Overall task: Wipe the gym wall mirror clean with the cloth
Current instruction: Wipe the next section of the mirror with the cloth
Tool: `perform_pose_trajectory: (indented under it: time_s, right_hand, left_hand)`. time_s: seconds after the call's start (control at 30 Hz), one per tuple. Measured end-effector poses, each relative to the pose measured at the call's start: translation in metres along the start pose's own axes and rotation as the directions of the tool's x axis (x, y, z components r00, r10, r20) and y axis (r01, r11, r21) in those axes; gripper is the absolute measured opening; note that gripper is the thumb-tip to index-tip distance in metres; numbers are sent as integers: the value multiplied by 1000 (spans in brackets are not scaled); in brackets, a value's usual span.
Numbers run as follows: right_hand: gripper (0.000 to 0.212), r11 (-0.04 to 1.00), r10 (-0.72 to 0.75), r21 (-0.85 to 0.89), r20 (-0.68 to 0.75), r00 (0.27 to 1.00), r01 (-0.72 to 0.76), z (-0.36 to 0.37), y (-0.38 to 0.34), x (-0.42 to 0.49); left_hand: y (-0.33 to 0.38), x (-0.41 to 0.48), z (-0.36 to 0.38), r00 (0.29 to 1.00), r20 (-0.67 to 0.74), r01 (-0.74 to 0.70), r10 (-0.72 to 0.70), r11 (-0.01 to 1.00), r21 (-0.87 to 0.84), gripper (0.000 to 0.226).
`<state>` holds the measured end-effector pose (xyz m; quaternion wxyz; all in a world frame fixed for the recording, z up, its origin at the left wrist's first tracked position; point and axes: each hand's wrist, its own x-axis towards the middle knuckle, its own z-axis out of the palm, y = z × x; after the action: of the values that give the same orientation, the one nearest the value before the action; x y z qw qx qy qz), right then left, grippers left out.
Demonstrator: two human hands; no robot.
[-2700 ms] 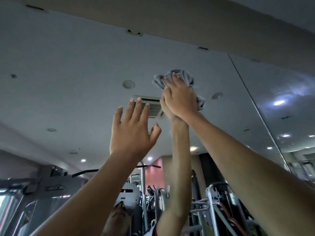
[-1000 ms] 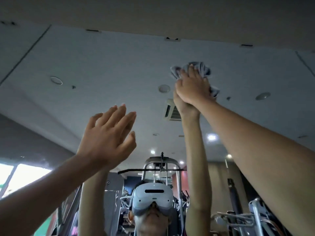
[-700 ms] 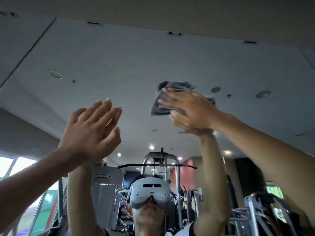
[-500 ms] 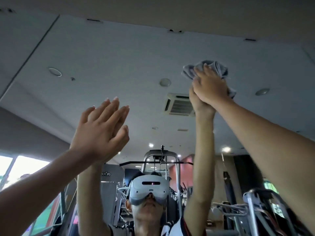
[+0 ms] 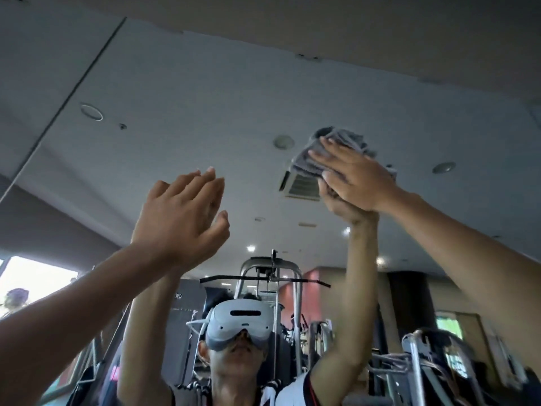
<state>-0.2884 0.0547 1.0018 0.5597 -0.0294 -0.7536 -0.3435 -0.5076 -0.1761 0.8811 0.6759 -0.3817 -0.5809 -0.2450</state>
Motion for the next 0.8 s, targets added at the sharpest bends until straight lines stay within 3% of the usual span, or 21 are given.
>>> perform_pose_trajectory:
  time_s: [0.1,0.2,0.27,0.33,0.4,0.47,0.53,0.57,0.63,0.7,0.73,0.8]
  right_hand:
    - [61,947,319,-6,-108,941,-322,7,-8,31]
    - [55,915,391,-39,-159,906,-402,14,-49,60]
    - [54,954,282,-64,-134,950,-292,19,-78,67]
    - [53,993,90,-76,-39,995,-92,23,-103,64]
    - [53,990,-118,-70,56,991,122,24,-117,48]
    - [53,959,-281,-15,106,954,284,19,-110,27]
    - [52,947,-319,-7,84,944,320,12,-84,15]
    - [53,966,-256,-29,48,966,257,11,-68,16]
    - [56,999,12,-42,-61,998,-14,11,-42,34]
    - [54,945,322,-27,-120,939,-327,14,-43,67]
    - [53,907,415,-16,-142,899,-421,15,-56,85]
    - [54,898,433,-4,-159,887,-440,20,-94,112]
  left_hand:
    - [-27,-15,-4,992,-49,-119,119,993,9,56]
    - [-41,-32,-7,988,-77,-137,134,990,-35,52]
    - [-43,-37,-6,994,-74,-79,77,997,-22,52]
    - [-41,-37,-7,994,-82,77,-79,997,-23,57]
    - [-41,-35,-9,972,-79,217,-221,974,-61,61]
    - [-48,-35,-9,972,-68,222,-223,975,-20,62]
    - [-62,-34,-13,988,-32,151,-150,987,49,61]
    - [-72,-35,-16,993,-6,117,-117,990,76,61]
    - [-88,-39,-18,995,34,89,-93,991,96,60]
    - [-94,-43,-16,992,40,117,-120,990,73,61]
    - [-95,-45,-14,987,28,156,-158,986,52,62]
    - [-95,-47,-12,963,8,268,-268,963,5,67]
